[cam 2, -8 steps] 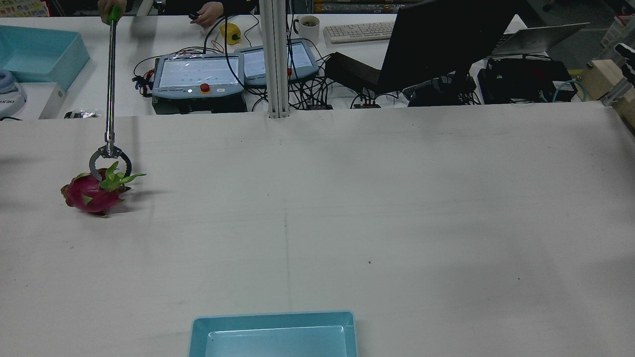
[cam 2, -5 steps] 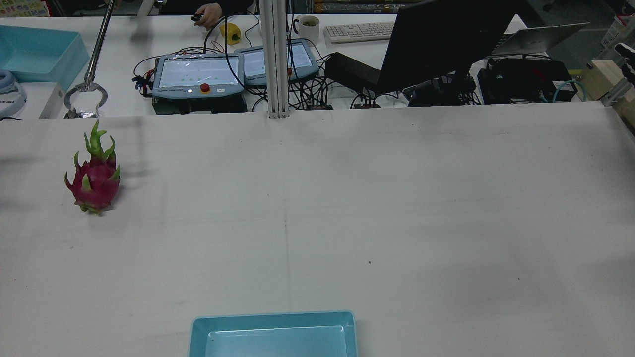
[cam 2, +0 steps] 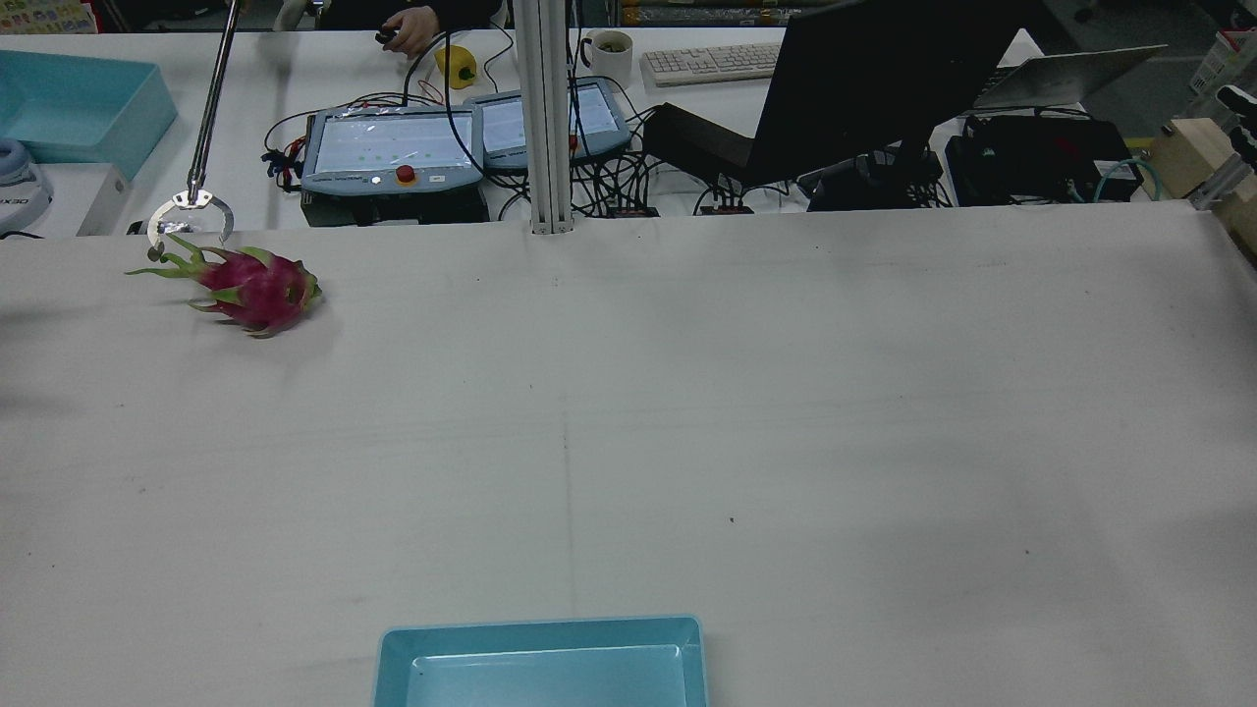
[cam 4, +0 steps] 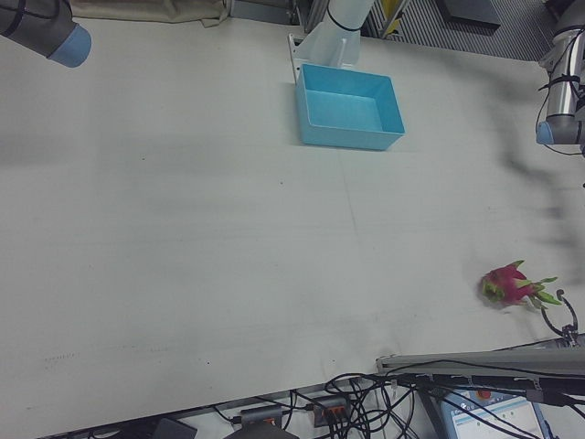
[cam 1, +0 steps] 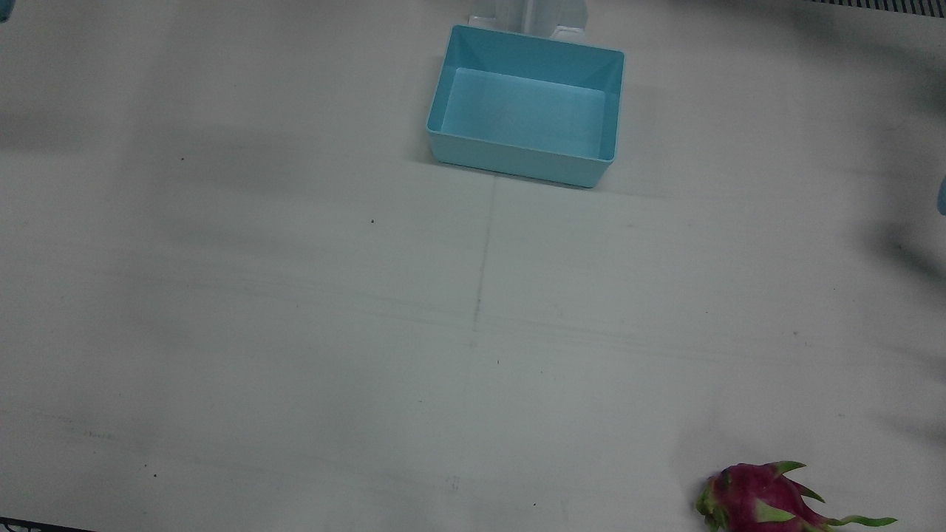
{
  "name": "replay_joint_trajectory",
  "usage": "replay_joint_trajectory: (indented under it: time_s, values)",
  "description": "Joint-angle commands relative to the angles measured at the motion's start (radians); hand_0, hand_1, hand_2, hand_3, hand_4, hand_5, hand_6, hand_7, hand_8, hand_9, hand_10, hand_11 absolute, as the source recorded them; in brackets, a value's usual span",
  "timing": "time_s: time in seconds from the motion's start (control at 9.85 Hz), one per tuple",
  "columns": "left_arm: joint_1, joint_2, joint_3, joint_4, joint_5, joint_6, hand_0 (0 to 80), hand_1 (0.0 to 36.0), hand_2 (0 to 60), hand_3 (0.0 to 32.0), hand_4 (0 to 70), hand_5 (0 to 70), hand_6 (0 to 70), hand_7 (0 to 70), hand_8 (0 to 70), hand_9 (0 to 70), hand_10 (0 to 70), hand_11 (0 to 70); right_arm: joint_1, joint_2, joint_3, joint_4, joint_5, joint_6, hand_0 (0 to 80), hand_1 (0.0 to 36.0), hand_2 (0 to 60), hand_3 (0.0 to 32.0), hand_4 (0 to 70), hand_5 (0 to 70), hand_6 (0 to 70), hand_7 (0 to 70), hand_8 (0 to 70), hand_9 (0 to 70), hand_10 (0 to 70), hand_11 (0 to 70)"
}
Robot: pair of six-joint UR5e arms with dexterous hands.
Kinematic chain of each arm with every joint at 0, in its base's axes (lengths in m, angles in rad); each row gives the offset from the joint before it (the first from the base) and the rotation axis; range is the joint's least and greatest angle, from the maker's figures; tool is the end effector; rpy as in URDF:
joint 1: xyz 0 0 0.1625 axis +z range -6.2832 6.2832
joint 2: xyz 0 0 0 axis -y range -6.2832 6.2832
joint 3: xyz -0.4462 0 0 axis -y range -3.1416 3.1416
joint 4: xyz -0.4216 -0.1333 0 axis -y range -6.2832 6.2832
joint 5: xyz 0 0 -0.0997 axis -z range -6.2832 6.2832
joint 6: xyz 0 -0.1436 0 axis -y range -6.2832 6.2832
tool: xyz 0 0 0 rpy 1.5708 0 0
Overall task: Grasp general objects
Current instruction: 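Move the left hand down toward the pink dragon fruit on the table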
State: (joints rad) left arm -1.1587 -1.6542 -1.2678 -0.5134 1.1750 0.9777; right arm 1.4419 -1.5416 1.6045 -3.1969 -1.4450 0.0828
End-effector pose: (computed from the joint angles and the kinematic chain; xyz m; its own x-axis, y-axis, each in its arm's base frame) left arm 0.0692 -0.6293 0.7560 -0.6513 0.2025 -0.7313 0.7588 0.1744 -0.6276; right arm 0.0759 -0.5917 0.6806 -0.9965 0.0037 -0.0837 0.0837 0.0072 -0.9965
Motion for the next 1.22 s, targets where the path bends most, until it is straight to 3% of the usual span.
replay_joint_trajectory:
  time_s: [0.0,0.41,0.81,1.12]
  values:
    - [0.001,-0.03,-0.011,0.013,0.002,0.047,45.4,0.1,0.0,0.0,33.4,21.7,43.9,62.2,24.2,36.5,25.6,37.3,0.0,0.0,0.0,-0.001,0.0,0.0,0.0,0.0,0.0,0.0,0.0,0.0,0.0,0.0,0.0,0.0,0.0,0.0]
    - [0.097,-0.071,-0.042,0.096,0.0,0.088,46.6,3.7,0.0,0.0,31.7,21.0,41.2,59.3,22.5,30.6,21.2,31.0,0.0,0.0,0.0,0.0,0.0,0.0,0.0,0.0,0.0,0.0,0.0,0.0,0.0,0.0,0.0,0.0,0.0,0.0]
    - [0.103,-0.105,-0.045,0.134,0.0,0.151,45.9,3.1,0.0,0.0,27.4,16.6,35.4,53.7,21.4,22.5,15.3,22.4,0.0,0.0,0.0,0.0,0.0,0.0,0.0,0.0,0.0,0.0,0.0,0.0,0.0,0.0,0.0,0.0,0.0,0.0]
    - [0.103,-0.101,-0.113,0.202,0.0,0.2,46.7,5.8,0.4,0.0,25.5,14.2,30.5,49.4,17.6,17.0,11.4,16.9,0.0,0.0,0.0,0.0,-0.002,0.0,0.0,0.0,0.0,0.0,0.0,0.0,0.0,0.0,0.0,0.0,0.0,0.0]
